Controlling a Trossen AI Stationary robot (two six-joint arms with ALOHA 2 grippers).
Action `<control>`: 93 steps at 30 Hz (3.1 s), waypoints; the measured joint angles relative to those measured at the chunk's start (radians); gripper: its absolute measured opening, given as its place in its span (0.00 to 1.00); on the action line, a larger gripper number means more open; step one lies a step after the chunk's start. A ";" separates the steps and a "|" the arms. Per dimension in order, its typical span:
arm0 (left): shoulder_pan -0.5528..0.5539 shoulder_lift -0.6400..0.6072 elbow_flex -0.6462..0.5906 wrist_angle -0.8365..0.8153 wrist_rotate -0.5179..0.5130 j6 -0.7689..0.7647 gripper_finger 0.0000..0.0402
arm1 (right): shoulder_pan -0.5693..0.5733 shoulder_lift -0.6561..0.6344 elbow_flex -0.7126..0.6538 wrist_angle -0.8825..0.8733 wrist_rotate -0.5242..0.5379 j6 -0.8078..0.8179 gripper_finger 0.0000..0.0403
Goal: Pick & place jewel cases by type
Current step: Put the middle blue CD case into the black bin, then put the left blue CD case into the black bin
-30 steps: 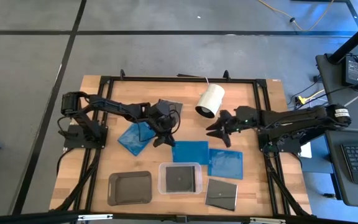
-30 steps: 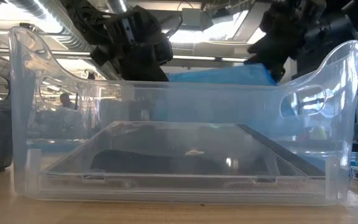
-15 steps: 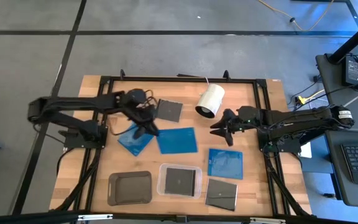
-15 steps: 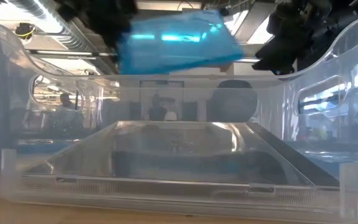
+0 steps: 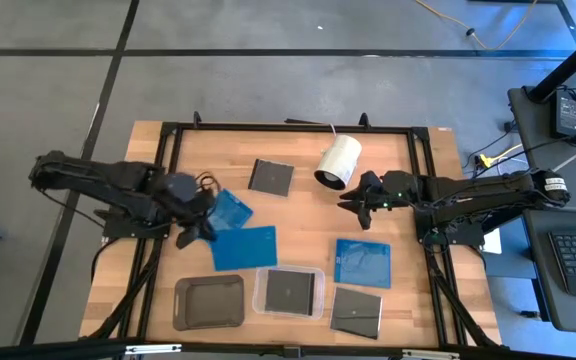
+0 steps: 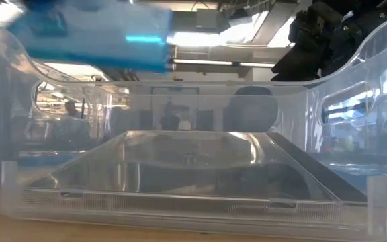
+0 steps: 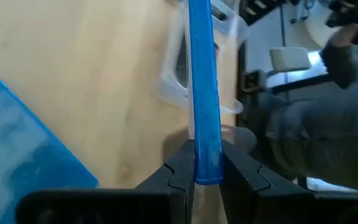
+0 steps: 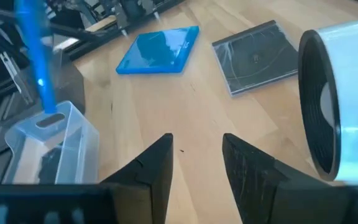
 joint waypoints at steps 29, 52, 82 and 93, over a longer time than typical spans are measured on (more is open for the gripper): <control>-0.997 -0.016 -0.192 0.164 -0.721 -0.731 0.12 | 0.000 0.000 0.000 0.099 0.015 0.082 0.36; -1.115 0.097 -0.193 0.123 -0.778 -0.796 0.15 | 0.000 0.000 0.001 0.107 0.016 0.135 0.36; -1.076 0.036 -0.193 0.019 -0.961 -0.739 0.40 | 0.000 0.000 0.001 0.103 0.016 0.047 0.36; -0.895 -0.070 -0.193 0.021 -1.276 -0.468 0.39 | 0.000 0.000 0.001 0.103 0.017 -0.059 0.36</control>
